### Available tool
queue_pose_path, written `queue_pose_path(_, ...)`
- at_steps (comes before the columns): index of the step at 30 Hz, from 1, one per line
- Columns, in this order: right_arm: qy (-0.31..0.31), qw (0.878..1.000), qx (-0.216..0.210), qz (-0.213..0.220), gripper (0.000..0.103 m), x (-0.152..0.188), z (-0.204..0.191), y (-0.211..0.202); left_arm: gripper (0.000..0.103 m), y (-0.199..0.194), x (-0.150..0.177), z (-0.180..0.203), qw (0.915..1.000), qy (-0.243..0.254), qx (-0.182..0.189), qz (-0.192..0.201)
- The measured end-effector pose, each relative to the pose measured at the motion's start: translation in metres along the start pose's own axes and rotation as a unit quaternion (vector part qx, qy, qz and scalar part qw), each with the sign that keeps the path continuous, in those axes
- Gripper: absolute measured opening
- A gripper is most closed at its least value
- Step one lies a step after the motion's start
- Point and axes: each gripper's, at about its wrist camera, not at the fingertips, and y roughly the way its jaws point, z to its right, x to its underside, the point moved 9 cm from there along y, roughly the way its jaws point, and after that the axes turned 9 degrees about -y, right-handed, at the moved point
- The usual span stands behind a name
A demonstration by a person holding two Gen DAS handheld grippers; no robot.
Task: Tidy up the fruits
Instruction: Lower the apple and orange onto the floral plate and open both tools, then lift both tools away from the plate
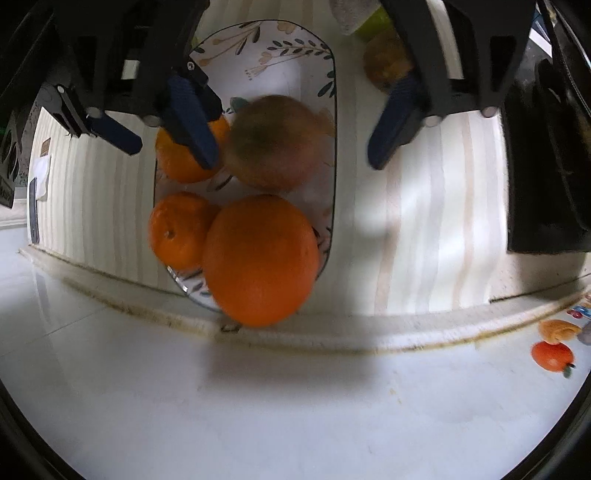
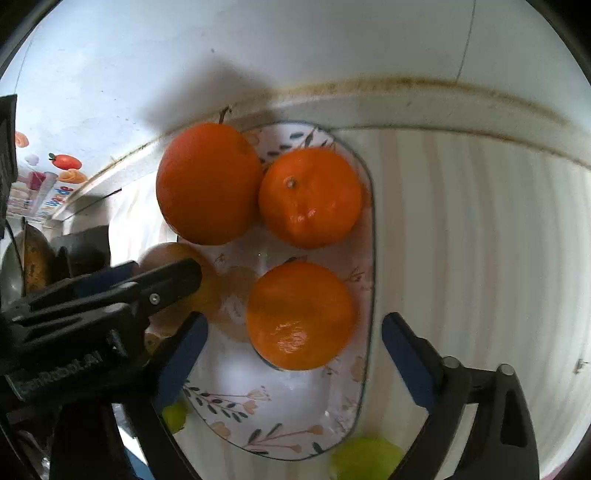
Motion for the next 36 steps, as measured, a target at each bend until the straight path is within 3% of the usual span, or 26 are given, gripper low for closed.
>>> queue_pose_path(10, -0.002, 0.998, 0.062, 0.006, 0.097, 0.019, 0.001, -0.038, 0.086, -0.046, 0.011, -0.022, 0.9987, -0.005, -0.014, 0.049)
queue_pose_path(19, -0.025, 0.994, 0.1, 0.034, 0.097, 0.059, -0.029, -0.075, 0.086, -0.087, 0.071, -0.047, 0.9952, -0.003, -0.024, 0.095)
queue_pose_path(36, -0.038, 0.986, 0.103, 0.125, 0.097, 0.124, -0.074, -0.17, 0.086, -0.174, 0.15, -0.066, 0.984, 0.004, -0.008, 0.178)
